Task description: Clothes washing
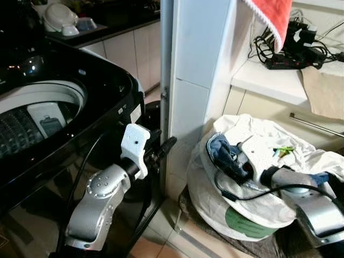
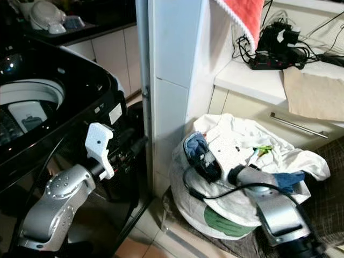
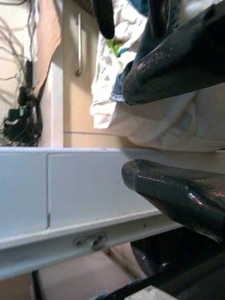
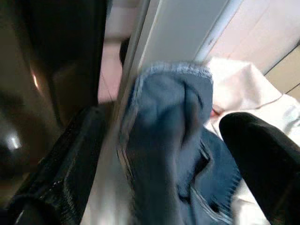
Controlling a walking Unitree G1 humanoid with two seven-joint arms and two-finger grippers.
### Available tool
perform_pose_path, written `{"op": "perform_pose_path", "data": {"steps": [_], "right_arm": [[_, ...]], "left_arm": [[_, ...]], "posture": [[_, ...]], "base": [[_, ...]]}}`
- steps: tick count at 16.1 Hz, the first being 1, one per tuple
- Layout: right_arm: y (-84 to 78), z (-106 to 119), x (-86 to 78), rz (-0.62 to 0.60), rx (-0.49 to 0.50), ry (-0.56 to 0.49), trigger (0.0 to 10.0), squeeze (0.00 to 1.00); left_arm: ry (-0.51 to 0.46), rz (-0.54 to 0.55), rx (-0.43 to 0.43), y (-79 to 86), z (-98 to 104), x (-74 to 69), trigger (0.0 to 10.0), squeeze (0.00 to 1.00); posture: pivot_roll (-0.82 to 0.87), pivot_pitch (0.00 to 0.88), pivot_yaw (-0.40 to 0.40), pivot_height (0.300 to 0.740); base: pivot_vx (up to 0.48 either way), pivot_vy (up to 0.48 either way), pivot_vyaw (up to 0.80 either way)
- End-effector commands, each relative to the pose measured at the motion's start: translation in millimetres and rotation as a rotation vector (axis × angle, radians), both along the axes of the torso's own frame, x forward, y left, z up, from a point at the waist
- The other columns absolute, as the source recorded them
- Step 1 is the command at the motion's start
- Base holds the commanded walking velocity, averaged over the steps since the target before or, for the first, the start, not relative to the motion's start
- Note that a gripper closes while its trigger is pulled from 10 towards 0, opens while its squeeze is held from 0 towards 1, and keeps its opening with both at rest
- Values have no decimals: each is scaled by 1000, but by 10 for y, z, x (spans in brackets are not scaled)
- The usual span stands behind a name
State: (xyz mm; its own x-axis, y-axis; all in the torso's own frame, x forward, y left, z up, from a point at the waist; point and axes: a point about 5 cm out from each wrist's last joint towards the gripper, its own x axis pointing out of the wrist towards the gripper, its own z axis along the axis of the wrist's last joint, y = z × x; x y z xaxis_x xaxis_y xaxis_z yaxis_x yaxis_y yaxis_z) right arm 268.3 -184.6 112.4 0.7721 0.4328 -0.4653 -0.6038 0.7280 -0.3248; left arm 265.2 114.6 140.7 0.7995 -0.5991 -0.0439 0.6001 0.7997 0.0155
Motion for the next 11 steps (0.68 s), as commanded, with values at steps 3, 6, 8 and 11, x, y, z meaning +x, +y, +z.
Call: {"op": "perform_pose_path", "data": {"steps": [3,6,8,11], "right_arm": [[121,-25,-61,125,-171,-61,10000,804],[203,-83,-116,167,-260,-103,10000,0],[252,-253,-208,204,-435,-184,10000,0],[137,-337,-135,107,-546,-313,10000,0]], "left_arm": [[61,-118,26,-9,-44,-118,10000,0],[81,-140,39,7,-67,-133,10000,0],[99,-160,50,22,-74,-147,10000,0],[116,-188,30,5,-79,-153,10000,0]], "posture": [[-52,0,-21,740],[-54,0,-22,740],[-56,0,-17,740],[-60,0,-9,740]], "base": [[0,0,0],[0,0,0],[0,0,0],[0,0,0]]}}
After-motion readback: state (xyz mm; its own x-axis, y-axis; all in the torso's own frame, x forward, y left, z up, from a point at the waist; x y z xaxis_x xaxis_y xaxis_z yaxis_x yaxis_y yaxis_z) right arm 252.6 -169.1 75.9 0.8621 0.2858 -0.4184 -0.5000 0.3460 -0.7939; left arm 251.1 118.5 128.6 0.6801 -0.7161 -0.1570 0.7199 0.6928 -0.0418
